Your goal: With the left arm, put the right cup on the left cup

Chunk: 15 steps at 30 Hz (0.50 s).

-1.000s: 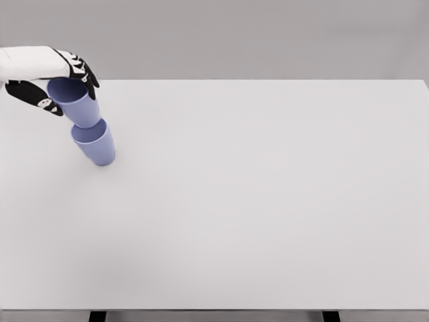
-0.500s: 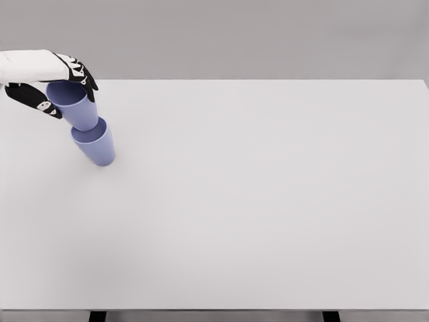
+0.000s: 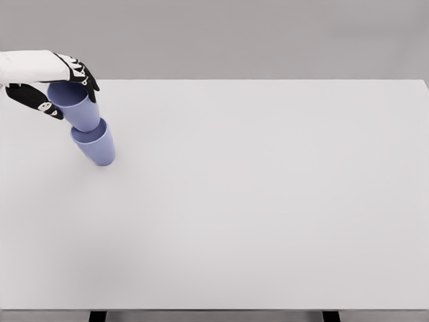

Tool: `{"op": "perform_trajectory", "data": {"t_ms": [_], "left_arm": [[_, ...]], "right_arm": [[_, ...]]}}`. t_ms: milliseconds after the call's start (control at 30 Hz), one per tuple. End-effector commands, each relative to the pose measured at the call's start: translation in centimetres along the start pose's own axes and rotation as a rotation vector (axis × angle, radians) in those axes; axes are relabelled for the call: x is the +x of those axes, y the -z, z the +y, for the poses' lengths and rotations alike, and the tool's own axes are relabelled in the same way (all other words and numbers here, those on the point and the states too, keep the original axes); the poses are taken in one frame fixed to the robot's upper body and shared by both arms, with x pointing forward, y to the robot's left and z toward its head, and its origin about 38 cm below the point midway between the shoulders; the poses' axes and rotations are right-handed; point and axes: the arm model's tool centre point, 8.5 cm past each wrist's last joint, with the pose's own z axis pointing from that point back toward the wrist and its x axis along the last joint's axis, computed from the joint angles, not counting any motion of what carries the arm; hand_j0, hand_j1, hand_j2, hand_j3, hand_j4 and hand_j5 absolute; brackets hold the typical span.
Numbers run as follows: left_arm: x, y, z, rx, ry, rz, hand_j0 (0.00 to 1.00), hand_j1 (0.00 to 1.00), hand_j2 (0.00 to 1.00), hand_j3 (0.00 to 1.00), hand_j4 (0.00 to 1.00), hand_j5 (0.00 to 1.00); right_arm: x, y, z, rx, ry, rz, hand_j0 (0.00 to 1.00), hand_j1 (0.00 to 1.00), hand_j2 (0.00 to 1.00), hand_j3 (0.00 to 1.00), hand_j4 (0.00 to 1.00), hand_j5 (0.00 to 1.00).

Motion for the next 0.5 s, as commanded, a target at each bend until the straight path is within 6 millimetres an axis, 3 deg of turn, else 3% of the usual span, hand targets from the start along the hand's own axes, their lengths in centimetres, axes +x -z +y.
{"op": "perform_trajectory", "data": {"t_ms": [0,467], "left_arm": [[0.09,-0.02,0.14,0.008,-0.005,-0.003,0.58,0.58,0.58,0.58,0.58,0.58],[-0.02,-0.15,-0.29,0.003,-0.011,0.001,0.58,0.58,0.58,0.58,0.58,0.58]], "right_arm": [[-0.02,0.0,0.0,0.0,0.0,0.001,1.0,1.0,1.0,1.0,1.0,1.0],[-0.01,0.0,0.01,0.001,-0.002,0.001,1.0,1.0,1.0,1.0,1.0,1.0]]}}
